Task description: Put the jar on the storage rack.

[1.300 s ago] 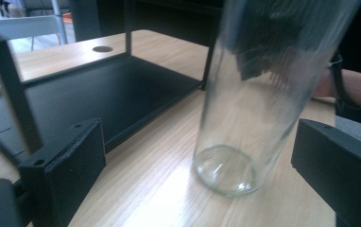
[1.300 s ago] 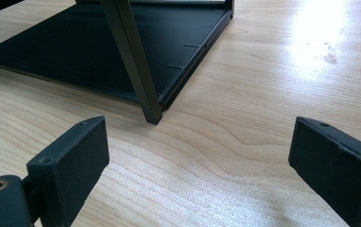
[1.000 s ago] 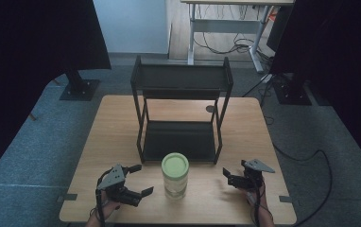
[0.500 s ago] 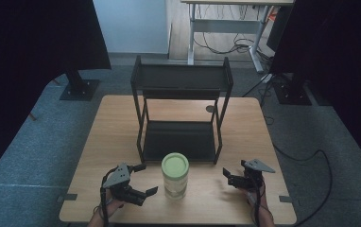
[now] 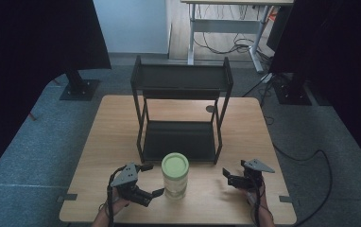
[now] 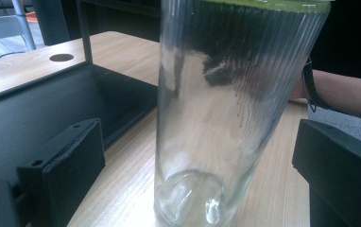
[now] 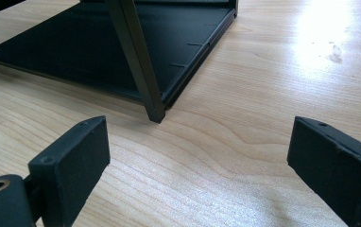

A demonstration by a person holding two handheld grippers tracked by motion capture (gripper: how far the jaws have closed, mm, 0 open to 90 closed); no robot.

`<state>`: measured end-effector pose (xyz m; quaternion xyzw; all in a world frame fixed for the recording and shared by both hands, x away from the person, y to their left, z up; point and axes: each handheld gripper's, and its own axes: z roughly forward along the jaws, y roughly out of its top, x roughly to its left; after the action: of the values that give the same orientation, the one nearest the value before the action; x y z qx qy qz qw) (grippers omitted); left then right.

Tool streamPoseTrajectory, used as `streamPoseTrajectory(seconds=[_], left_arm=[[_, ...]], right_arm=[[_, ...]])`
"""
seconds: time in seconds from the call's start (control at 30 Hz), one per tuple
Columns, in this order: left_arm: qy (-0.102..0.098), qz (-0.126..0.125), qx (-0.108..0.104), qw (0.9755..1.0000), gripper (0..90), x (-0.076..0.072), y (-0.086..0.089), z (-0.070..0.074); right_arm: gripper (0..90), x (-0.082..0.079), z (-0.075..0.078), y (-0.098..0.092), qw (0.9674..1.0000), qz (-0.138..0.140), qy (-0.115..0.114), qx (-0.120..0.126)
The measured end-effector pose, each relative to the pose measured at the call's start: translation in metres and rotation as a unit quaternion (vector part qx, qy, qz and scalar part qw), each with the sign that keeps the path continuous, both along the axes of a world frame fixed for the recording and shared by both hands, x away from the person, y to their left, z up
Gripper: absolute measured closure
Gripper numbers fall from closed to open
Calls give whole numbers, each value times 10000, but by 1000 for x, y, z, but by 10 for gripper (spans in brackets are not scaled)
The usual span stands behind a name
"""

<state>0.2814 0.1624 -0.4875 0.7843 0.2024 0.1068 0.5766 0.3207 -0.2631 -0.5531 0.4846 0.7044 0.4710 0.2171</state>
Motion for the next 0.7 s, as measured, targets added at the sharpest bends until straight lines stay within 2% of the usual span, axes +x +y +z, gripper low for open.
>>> streamPoseTrajectory(seconds=[0.37, 0.7], left_arm=[[-26, -200, -11, 9998, 29, 3, -12, 2], [-23, -259, 25, 9997, 26, 7, -20, 3]], right_arm=[[64, 0, 0, 1, 10000, 5, -5, -52], [64, 0, 0, 1, 10000, 6, -6, -64]])
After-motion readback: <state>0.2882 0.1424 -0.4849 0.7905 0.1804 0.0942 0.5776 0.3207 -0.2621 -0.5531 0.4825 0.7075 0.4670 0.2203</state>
